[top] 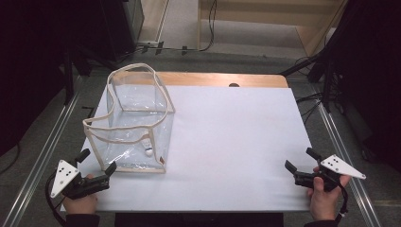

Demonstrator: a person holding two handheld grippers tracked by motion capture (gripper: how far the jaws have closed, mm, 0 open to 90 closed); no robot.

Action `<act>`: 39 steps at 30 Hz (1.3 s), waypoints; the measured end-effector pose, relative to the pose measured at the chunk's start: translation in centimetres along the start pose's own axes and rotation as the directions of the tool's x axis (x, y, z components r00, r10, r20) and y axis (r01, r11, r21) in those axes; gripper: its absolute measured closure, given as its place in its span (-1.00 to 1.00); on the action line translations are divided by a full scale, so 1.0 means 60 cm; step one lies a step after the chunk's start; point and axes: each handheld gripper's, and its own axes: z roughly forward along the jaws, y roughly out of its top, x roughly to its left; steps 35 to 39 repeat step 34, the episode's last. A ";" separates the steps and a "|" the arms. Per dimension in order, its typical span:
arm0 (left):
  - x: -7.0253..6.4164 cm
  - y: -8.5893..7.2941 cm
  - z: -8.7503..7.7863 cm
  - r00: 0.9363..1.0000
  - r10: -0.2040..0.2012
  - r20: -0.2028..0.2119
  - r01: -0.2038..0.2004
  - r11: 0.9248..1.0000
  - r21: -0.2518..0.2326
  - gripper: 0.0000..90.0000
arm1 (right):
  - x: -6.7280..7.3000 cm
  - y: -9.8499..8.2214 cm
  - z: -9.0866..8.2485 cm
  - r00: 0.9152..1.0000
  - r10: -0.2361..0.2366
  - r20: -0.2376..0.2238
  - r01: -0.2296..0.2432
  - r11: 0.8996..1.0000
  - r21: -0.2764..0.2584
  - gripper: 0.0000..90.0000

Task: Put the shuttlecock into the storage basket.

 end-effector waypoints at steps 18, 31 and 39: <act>0.000 0.000 0.000 1.000 0.000 0.001 0.000 1.000 -0.002 -1.00 | -0.041 -0.020 -0.044 0.997 0.044 0.057 -0.042 0.999 -0.025 -1.00; 0.000 0.000 0.000 1.000 0.002 0.002 -0.002 1.000 -0.001 -1.00 | -0.040 -0.023 -0.037 0.998 0.032 0.052 -0.032 0.999 -0.017 -1.00; 0.000 0.000 0.001 1.000 0.001 0.000 -0.001 1.000 -0.001 -1.00 | -0.040 -0.023 -0.037 0.998 0.035 0.052 -0.034 0.999 -0.017 -1.00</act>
